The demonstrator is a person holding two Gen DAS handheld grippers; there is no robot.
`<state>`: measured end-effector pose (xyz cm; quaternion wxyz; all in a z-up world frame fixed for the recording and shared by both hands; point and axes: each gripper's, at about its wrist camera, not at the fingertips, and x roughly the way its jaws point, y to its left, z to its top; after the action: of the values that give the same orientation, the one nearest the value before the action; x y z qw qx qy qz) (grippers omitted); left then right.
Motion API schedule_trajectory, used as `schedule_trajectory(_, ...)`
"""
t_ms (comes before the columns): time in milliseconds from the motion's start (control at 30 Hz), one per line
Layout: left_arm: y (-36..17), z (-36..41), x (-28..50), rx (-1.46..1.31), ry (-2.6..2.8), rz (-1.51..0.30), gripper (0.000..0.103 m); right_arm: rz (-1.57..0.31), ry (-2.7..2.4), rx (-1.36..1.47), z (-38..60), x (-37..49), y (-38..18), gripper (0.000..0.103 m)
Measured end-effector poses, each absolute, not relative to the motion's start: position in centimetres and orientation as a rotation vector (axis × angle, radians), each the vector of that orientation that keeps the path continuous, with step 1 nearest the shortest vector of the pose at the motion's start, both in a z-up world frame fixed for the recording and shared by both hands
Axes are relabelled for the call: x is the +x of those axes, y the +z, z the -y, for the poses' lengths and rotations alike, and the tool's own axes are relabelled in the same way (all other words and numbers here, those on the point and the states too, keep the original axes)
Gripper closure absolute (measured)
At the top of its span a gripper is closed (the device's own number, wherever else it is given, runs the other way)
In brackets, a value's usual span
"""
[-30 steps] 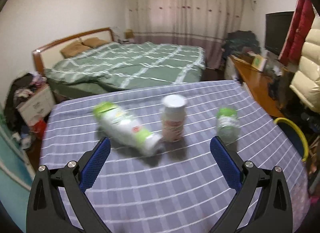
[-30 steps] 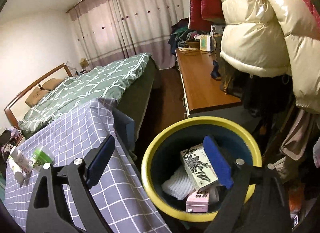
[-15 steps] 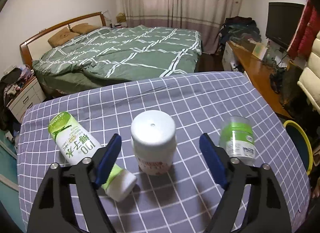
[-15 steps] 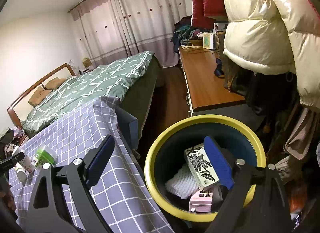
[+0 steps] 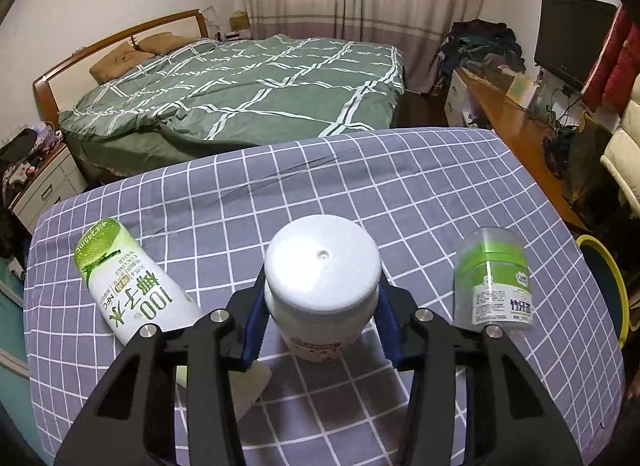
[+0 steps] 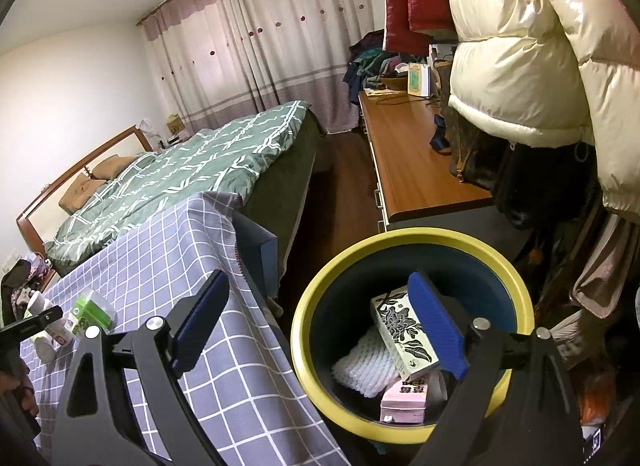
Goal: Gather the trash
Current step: 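Reach the left gripper to the white pill bottle and grasp it, then carry the white bottle over the yellow bin and open the left gripper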
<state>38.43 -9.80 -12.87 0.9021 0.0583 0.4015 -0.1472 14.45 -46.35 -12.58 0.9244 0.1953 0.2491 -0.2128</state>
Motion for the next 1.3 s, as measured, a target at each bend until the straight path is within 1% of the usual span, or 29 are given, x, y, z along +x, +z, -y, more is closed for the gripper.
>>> schedule_trajectory(133,-11.5,10.5,37.0,0.137,-0.306,-0.804,0.056,-0.502,-0.435,0.404,46.2,14.4,-12.5,0.017)
schedule_trajectory(433,-6.1,13.9,31.7,0.166,-0.374,-0.730,0.056,-0.476,-0.369,0.362,45.3,12.7,-11.8,0.017)
schedule_trajectory(567,-4.1,17.3,29.2,0.193,-0.447,-0.705,0.056,-0.476,-0.370,0.349,46.1,10.2,-11.4,0.017)
schedule_trajectory(700,-2.9,22.6,26.8,0.212,-0.558,-0.685,0.056,-0.475,-0.396,0.366,48.0,6.8,-11.5,0.017)
schedule_trajectory(867,-2.9,29.8,24.4,0.229,-0.701,-0.690,0.056,-0.473,-0.458,0.369,50.5,3.2,-11.6,0.017)
schedule_trajectory(1067,-4.7,38.7,21.8,0.253,-0.862,-0.741,0.056,-0.486,-0.506,0.376,52.5,0.7,-12.2,0.017)
schedule_trajectory(1300,-7.5,44.7,20.9,0.301,-0.925,-0.793,0.056,-0.505,-0.547,0.425,54.7,-0.8,-13.4,0.017)
